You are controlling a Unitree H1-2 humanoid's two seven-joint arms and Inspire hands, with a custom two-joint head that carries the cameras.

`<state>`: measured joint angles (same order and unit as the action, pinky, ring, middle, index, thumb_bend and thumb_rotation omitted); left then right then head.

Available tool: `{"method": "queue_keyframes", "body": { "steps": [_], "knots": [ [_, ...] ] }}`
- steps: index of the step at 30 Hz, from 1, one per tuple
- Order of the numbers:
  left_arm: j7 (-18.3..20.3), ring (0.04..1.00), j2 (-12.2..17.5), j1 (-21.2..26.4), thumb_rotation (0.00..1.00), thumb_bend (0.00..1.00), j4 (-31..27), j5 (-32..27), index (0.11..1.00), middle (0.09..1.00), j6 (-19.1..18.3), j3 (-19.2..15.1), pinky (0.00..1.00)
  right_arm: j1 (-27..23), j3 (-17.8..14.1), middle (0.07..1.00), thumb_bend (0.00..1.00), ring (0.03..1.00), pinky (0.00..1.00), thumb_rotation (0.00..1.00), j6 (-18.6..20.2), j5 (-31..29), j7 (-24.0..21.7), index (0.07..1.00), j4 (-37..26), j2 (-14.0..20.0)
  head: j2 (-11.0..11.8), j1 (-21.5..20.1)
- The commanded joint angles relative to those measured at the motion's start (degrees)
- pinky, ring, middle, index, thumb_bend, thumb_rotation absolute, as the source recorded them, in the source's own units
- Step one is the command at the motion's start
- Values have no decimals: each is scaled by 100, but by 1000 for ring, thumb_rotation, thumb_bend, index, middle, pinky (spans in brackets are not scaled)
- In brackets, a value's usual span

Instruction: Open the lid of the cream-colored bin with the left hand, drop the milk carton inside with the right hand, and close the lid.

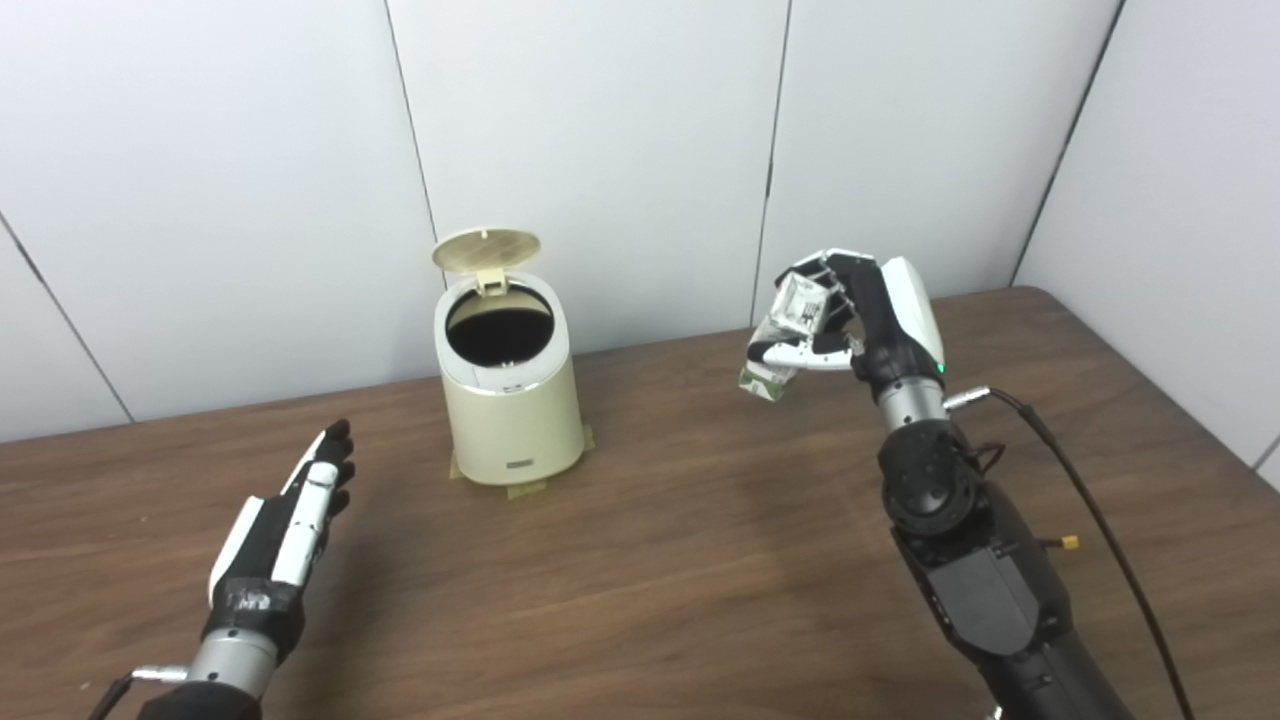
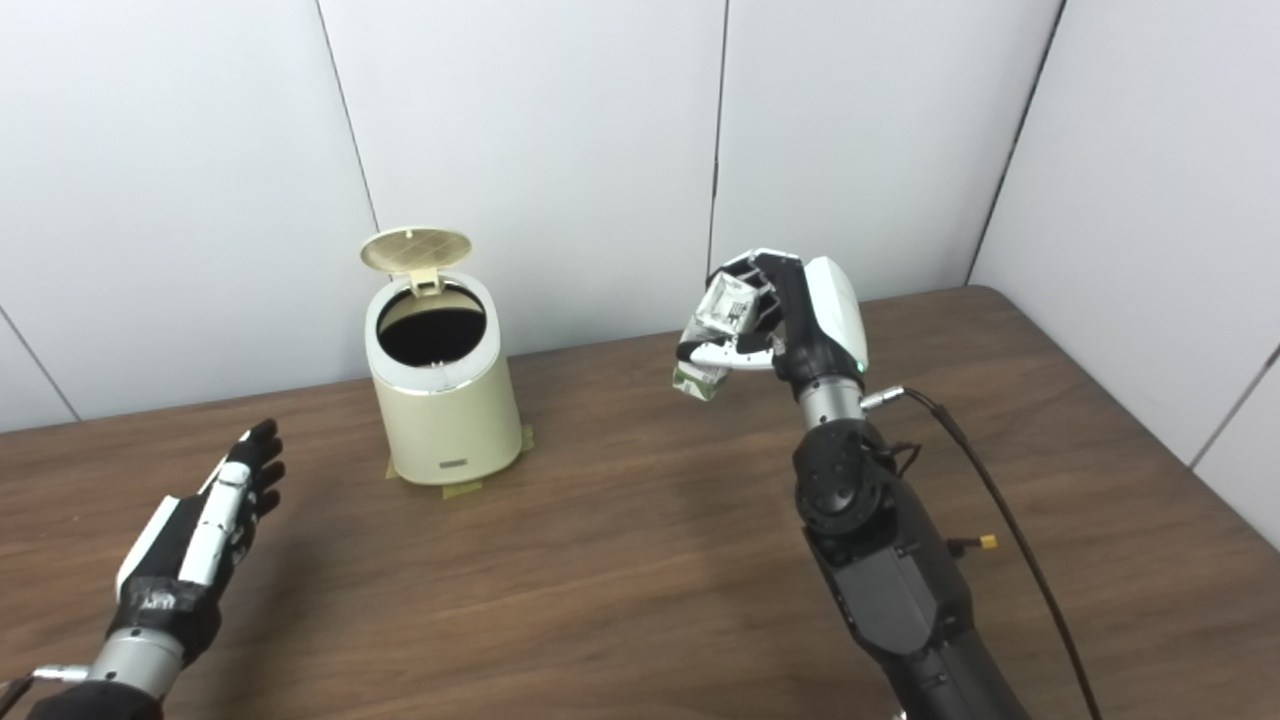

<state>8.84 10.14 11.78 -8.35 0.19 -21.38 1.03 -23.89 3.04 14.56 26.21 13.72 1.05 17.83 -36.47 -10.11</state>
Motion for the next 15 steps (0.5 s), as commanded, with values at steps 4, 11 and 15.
{"method": "queue_keyframes", "body": {
  "steps": [4,11,15],
  "knots": [
    [-108,985,-85,104,948,519,-171,54,1000,999,216,-13,986,-446,288,522,518,401,383,0,-525,433,-14,474,-511,-67,7,202],
    [-183,976,-196,-6,949,534,-141,188,1000,991,307,63,979,-585,556,516,518,395,352,0,-912,729,-26,488,-658,-299,94,626],
    [-258,979,-258,-67,955,554,-92,267,1000,990,401,121,975,-717,614,515,517,386,353,0,-1101,800,-47,491,-642,-449,138,903]
  ]
}}
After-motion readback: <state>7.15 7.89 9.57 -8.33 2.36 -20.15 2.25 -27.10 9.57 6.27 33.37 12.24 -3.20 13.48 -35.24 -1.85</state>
